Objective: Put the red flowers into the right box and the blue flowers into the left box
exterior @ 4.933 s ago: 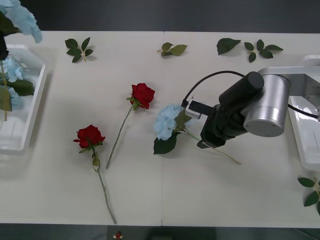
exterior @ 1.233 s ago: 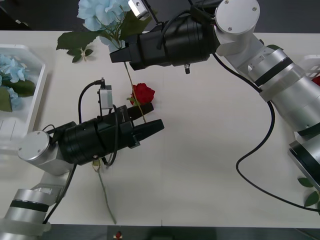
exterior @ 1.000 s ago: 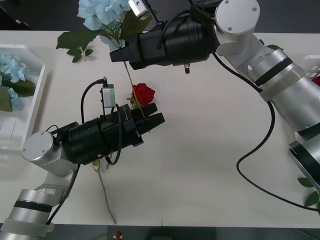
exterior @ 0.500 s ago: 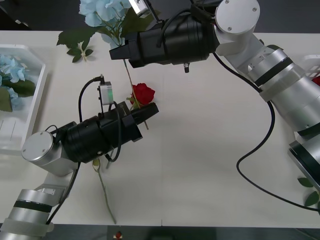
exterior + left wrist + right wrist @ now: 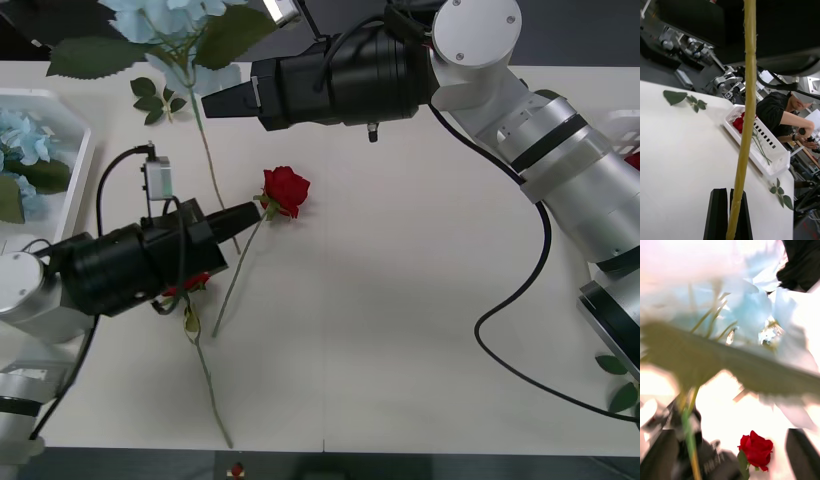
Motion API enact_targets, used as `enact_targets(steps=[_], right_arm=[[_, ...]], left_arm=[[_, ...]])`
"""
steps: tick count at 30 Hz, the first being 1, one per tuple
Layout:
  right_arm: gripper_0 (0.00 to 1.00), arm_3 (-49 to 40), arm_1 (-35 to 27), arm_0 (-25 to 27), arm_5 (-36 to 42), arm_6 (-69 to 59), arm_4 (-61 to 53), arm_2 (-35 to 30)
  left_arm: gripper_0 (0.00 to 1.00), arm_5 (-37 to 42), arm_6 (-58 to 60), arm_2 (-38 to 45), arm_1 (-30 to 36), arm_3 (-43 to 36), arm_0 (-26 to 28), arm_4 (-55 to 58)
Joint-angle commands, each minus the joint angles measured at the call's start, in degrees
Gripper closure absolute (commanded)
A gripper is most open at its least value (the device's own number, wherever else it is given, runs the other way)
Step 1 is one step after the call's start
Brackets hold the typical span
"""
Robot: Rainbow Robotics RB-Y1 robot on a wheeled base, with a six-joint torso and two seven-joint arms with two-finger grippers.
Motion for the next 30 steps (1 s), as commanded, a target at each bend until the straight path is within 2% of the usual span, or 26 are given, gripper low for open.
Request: enact_targets(steps=[1, 6, 11, 17, 21, 26, 30], right_arm=[[0.00, -1.29, -3.29, -1.32, -0.50, 2.76, -2.58, 0.01], [0.00, -4.19, -9.89, -1.32, -2.87, 3.55, -6.36, 4.50], [0.00, -9.03, -20.26, -1.32, -9.28, 7.24, -15.33, 13.99], [0.00, -9.03, -28.78, -0.53, -8.23, 17.61, -25.88, 19.70], [0.00, -8.41, -31.77, 2.64, -4.89, 24.29, -29.57, 19.70], [0.00, -8.41, -34.41, 5.89, -1.90, 32.99, -33.61, 19.79], [0.00, -8.41, -35.20, 7.12, -0.32, 38.84, -37.04, 19.70]], left_arm=[[1.00, 5.69, 10.25, 7.30, 6.05, -0.88, -1.59, 0.01], [1.00, 12.72, 20.01, 16.70, 10.27, -0.88, -1.41, -2.45], [1.00, 18.25, 30.73, 25.84, 15.54, -0.88, -2.38, -8.78], [1.00, 21.51, 40.93, 31.12, 19.32, -0.88, -3.26, -16.86], [1.00, 22.56, 47.17, 32.70, 20.38, -2.55, -4.58, -26.79], [1.00, 25.46, 54.90, 31.99, 20.38, -9.76, -7.39, -50.61], [1.00, 28.01, 57.63, 30.32, 20.38, -12.92, -8.62, -63.71]])
